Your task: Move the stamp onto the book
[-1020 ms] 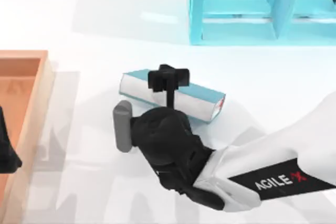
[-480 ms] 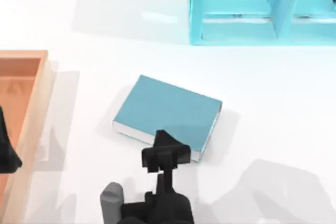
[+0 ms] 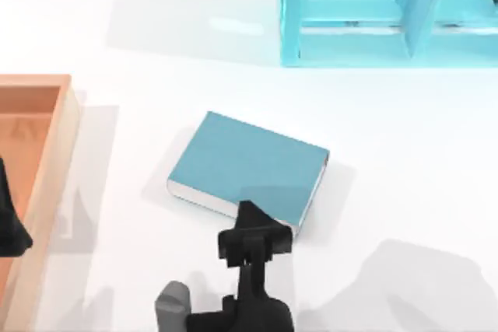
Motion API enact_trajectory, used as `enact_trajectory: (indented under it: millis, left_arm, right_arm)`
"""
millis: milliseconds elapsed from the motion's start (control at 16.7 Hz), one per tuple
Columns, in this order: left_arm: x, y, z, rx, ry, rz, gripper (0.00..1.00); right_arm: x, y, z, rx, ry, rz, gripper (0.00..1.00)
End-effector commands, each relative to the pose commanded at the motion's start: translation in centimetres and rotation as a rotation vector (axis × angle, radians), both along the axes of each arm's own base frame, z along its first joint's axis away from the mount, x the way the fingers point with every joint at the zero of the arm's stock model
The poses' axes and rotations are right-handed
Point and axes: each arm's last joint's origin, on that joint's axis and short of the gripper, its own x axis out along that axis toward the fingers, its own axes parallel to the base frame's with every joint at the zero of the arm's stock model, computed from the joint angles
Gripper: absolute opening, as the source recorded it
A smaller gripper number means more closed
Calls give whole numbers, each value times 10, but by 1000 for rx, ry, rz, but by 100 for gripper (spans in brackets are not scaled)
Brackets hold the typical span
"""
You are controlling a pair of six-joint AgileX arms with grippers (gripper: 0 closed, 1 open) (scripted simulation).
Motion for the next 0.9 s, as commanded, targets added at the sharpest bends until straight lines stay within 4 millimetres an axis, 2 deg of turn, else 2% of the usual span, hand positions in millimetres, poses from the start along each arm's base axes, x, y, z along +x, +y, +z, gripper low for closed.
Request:
enact_trajectory:
  millis: [120, 240, 360, 540, 720, 900]
  left_arm:
    - [0, 0, 0, 0, 0, 0, 100]
    - [0, 0, 0, 0, 0, 0, 100]
    - [0, 0, 0, 0, 0, 0, 100]
    - [0, 0, 0, 0, 0, 0, 100]
    - [0, 0, 0, 0, 0, 0, 100]
    - [0, 0, 0, 0, 0, 0, 100]
  right_arm:
    - [12, -15, 5, 45, 15, -42, 100]
    - [31, -42, 14, 124, 45, -115, 100]
    - [51, -83, 21, 226, 93, -211, 100]
    - [70, -161, 21, 415, 171, -409, 100]
    - [68, -225, 29, 699, 166, -561, 100]
    - [55, -263, 57, 1087, 58, -523, 100]
